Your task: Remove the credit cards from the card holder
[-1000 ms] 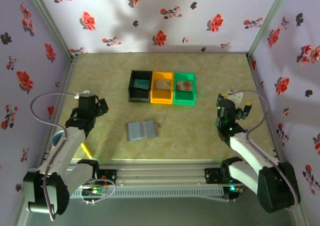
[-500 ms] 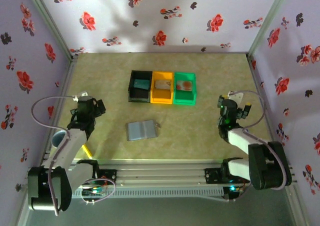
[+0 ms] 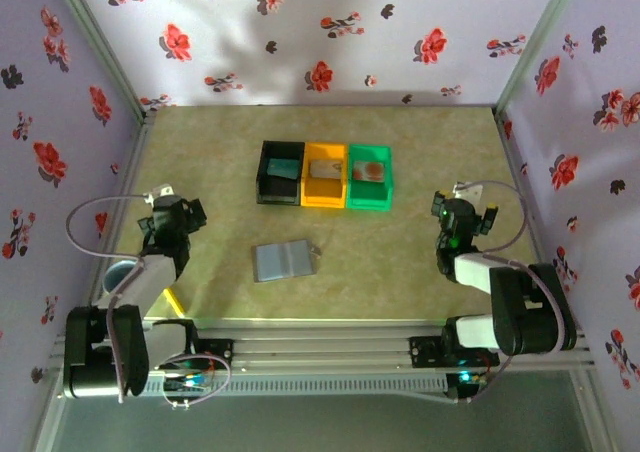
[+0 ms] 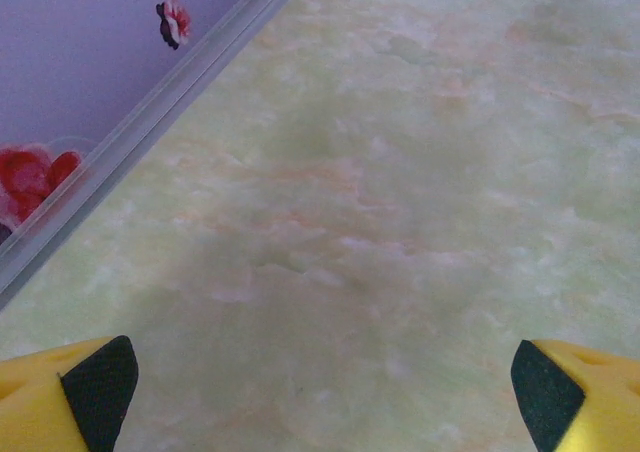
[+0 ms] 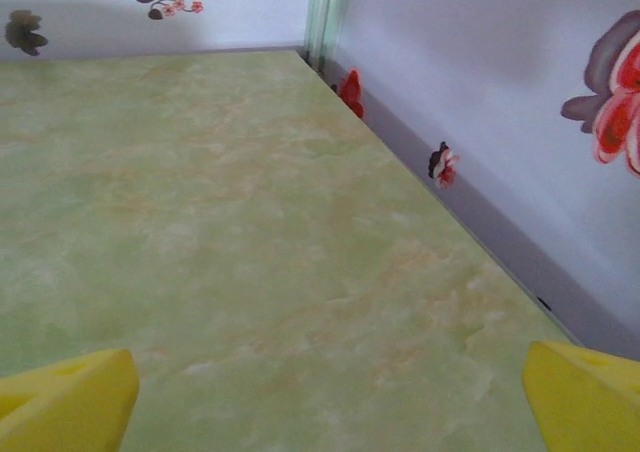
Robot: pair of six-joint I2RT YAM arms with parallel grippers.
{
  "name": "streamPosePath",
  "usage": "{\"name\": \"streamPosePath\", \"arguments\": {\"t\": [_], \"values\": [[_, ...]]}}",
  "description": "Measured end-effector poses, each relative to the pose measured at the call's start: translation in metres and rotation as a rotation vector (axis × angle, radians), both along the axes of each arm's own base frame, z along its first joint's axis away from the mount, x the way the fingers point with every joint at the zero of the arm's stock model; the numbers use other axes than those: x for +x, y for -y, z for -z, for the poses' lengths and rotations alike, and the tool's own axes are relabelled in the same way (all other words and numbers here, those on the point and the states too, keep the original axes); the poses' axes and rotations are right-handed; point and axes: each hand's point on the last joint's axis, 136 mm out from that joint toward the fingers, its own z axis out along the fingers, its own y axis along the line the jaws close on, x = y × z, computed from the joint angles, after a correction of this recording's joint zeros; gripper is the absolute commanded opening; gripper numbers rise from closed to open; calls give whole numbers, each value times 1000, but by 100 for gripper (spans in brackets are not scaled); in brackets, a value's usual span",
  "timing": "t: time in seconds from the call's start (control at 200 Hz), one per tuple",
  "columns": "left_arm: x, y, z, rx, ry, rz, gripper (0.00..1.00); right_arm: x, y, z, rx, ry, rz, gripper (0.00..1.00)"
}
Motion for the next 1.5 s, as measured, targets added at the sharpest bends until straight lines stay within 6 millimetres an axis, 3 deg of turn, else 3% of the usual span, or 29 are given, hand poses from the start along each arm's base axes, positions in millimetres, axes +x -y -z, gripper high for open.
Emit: {"name": "streamPosePath", "arguments": {"t": [0.37,0.51,0.705,0.805,0.995,1.175,1.505], "values": [[22,-3,7,24,99,30,100,-1,-11,0,30,14,-68,99],[33,-4,23,41,81,44,100,-4,-3,-1,78,51,-32,99],[49,14,38,50,62,165,100,-3,7,1,126,85,-4,99],[54,18,31,57,93,189,100,4,0,12,141,73,-44,99],[58,20,21,71,134,204,100,18,-14,55,170,-58,-114,99],[59,22,17,87,155,189,100,34,-16,35,177,-4,-133,99],[59,21,15,95,160,182,100,34,-17,35,179,-7,-138,99]]}}
